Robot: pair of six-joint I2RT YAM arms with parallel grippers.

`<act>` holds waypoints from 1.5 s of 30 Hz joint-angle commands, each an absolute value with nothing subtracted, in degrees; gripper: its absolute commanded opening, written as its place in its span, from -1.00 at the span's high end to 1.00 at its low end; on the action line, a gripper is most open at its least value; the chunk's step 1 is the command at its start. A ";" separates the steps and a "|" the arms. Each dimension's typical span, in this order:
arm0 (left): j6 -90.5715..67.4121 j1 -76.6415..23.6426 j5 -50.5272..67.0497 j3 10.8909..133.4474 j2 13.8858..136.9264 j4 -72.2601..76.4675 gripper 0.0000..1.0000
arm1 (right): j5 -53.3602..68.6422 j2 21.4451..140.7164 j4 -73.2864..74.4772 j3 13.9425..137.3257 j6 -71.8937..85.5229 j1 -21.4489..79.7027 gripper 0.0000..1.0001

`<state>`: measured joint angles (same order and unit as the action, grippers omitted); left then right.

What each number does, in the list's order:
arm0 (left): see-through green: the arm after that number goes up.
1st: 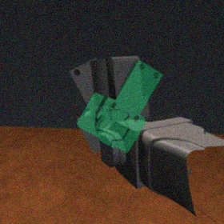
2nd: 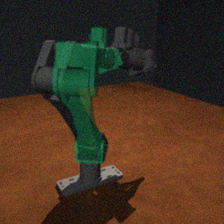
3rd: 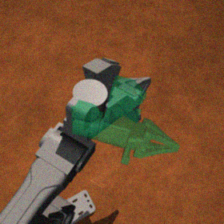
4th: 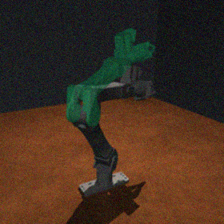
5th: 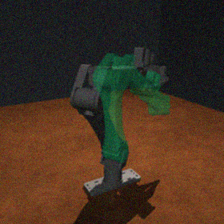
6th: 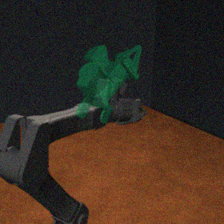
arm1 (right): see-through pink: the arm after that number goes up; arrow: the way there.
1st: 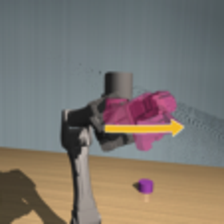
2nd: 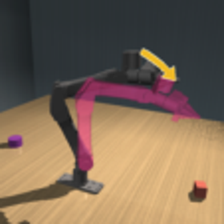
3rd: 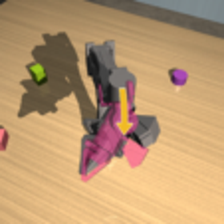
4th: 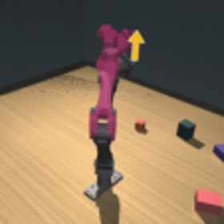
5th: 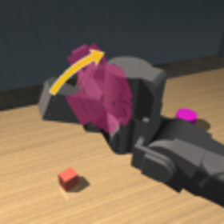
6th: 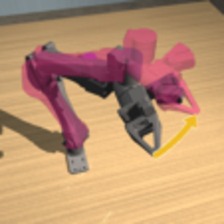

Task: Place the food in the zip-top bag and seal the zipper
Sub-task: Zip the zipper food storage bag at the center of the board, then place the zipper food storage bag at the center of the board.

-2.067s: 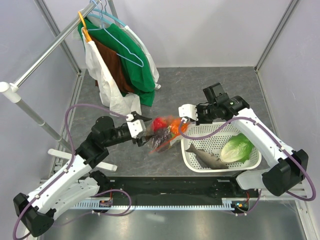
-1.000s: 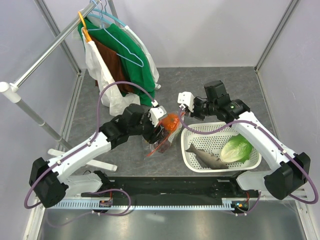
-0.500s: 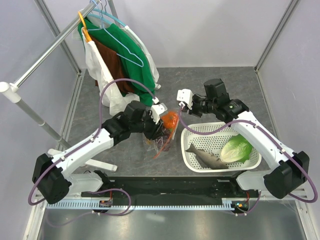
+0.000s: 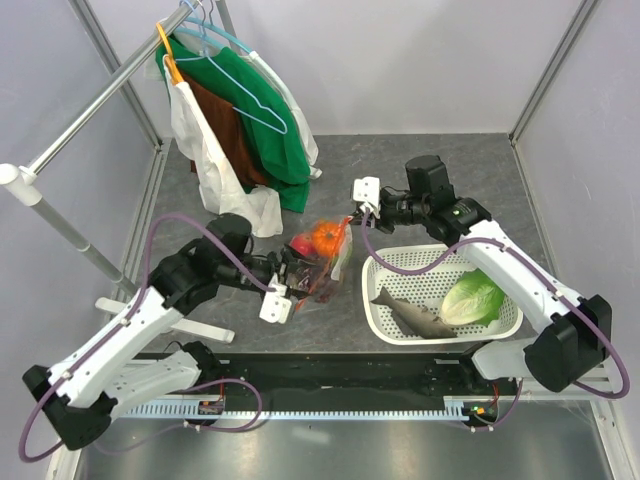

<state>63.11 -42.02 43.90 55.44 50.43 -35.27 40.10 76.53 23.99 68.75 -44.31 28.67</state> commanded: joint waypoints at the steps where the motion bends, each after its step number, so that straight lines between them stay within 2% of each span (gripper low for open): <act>1: 98.66 -42.71 40.79 60.29 56.60 -51.50 -0.39 | 46.58 77.78 20.48 69.43 -45.35 29.18 0.96; 7: 109.59 -44.47 34.10 62.04 61.52 -50.63 -0.41 | 46.76 78.92 20.66 69.96 -47.20 30.23 0.95; 17: 114.52 -47.46 32.26 60.82 64.95 -45.88 -0.44 | 46.67 81.56 21.18 71.81 -47.46 31.99 0.95; 23: 117.24 -48.95 30.06 60.47 67.41 -44.82 -0.37 | 46.06 82.79 21.18 73.39 -47.37 33.75 0.96; 26: 118.91 -49.57 29.45 60.38 67.67 -44.91 -0.22 | 45.88 83.67 21.09 74.35 -46.94 34.45 0.96; 27: 119.70 -49.74 29.10 60.12 67.68 -45.09 -0.04 | 45.79 83.76 21.09 74.96 -46.85 34.71 0.96; 33: 122.70 -50.62 25.24 59.68 68.82 -46.58 0.26 | 45.18 84.29 20.21 75.93 -45.62 35.77 0.97; 40: 126.46 -52.21 17.85 57.66 69.17 -46.85 0.28 | 43.95 84.46 20.21 76.73 -43.25 37.00 0.97; 45: 128.67 -54.22 12.41 56.43 69.00 -47.11 0.39 | 43.24 85.25 20.21 77.17 -41.93 38.05 0.97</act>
